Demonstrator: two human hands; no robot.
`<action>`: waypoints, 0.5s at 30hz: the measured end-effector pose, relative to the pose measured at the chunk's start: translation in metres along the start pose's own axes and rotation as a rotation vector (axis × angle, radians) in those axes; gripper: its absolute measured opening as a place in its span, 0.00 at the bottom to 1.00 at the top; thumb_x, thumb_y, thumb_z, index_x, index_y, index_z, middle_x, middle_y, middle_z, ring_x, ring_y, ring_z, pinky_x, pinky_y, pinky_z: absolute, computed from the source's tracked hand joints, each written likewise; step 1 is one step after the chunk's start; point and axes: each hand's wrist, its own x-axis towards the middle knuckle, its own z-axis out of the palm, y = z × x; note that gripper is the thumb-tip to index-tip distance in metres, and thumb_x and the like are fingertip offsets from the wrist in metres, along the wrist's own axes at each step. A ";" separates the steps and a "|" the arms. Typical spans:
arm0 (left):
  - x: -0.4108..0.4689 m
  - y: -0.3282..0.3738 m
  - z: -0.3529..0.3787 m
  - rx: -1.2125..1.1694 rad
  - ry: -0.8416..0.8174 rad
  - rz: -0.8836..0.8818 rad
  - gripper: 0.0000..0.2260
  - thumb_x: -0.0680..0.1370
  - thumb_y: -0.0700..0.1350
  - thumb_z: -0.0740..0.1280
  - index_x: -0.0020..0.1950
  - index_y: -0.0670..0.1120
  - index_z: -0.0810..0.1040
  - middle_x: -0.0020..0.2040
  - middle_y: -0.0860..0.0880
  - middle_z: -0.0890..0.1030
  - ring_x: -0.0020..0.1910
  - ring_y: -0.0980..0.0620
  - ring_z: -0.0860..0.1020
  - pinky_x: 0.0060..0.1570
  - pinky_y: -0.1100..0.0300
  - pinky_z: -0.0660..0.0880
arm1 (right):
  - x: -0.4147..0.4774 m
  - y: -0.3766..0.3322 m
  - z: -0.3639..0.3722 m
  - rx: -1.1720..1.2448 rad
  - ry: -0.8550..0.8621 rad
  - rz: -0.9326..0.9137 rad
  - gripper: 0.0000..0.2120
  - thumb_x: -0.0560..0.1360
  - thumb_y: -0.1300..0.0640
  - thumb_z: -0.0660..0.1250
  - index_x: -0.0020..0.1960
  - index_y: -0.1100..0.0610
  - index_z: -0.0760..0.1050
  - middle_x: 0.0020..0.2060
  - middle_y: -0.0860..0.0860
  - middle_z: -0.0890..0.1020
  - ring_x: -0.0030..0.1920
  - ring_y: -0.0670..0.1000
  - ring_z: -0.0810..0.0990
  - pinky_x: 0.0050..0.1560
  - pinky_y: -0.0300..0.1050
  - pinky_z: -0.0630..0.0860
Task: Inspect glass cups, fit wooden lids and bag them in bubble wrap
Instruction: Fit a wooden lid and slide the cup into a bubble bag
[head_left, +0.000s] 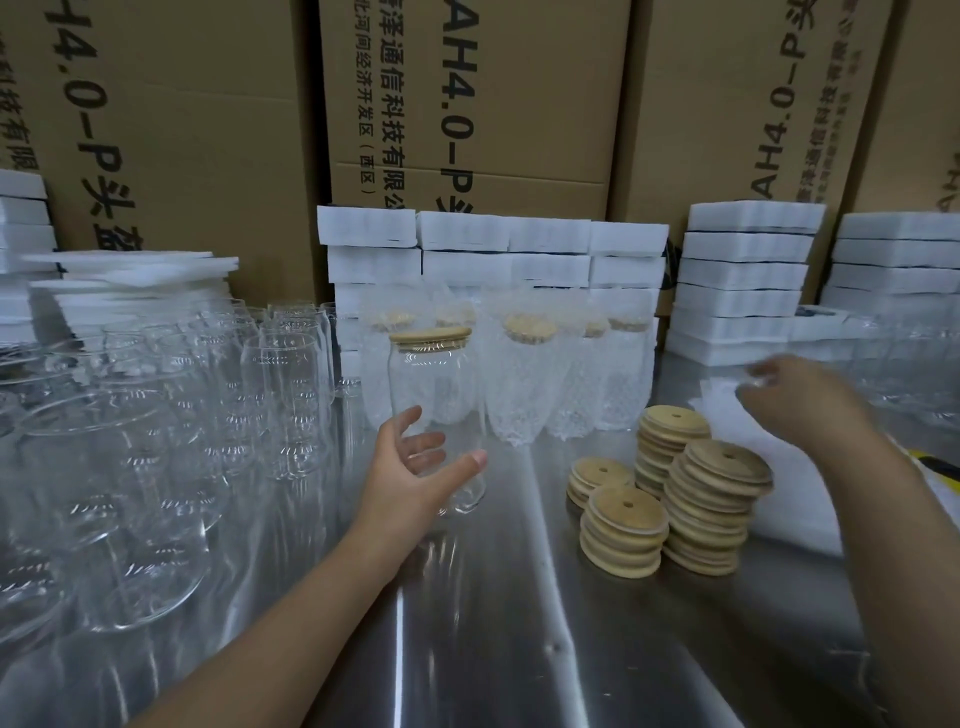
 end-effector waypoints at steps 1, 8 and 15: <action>0.001 0.000 0.000 -0.025 0.012 -0.010 0.39 0.61 0.51 0.81 0.67 0.57 0.66 0.58 0.52 0.78 0.57 0.57 0.78 0.47 0.54 0.79 | 0.010 0.013 0.002 -0.164 -0.085 0.056 0.20 0.77 0.52 0.62 0.68 0.57 0.71 0.66 0.59 0.74 0.63 0.62 0.72 0.63 0.54 0.71; 0.001 0.005 0.001 -0.091 0.055 -0.050 0.41 0.60 0.55 0.75 0.70 0.52 0.65 0.58 0.48 0.79 0.58 0.45 0.80 0.42 0.57 0.75 | 0.022 0.043 0.019 -0.420 -0.198 0.209 0.15 0.79 0.56 0.60 0.61 0.64 0.73 0.62 0.62 0.74 0.59 0.63 0.73 0.62 0.53 0.71; 0.006 0.004 0.000 -0.125 0.112 -0.054 0.32 0.70 0.46 0.77 0.68 0.52 0.65 0.58 0.47 0.79 0.58 0.43 0.80 0.37 0.61 0.75 | 0.012 0.021 0.010 -0.391 -0.100 0.208 0.17 0.79 0.61 0.56 0.64 0.67 0.71 0.64 0.65 0.71 0.63 0.64 0.70 0.65 0.55 0.69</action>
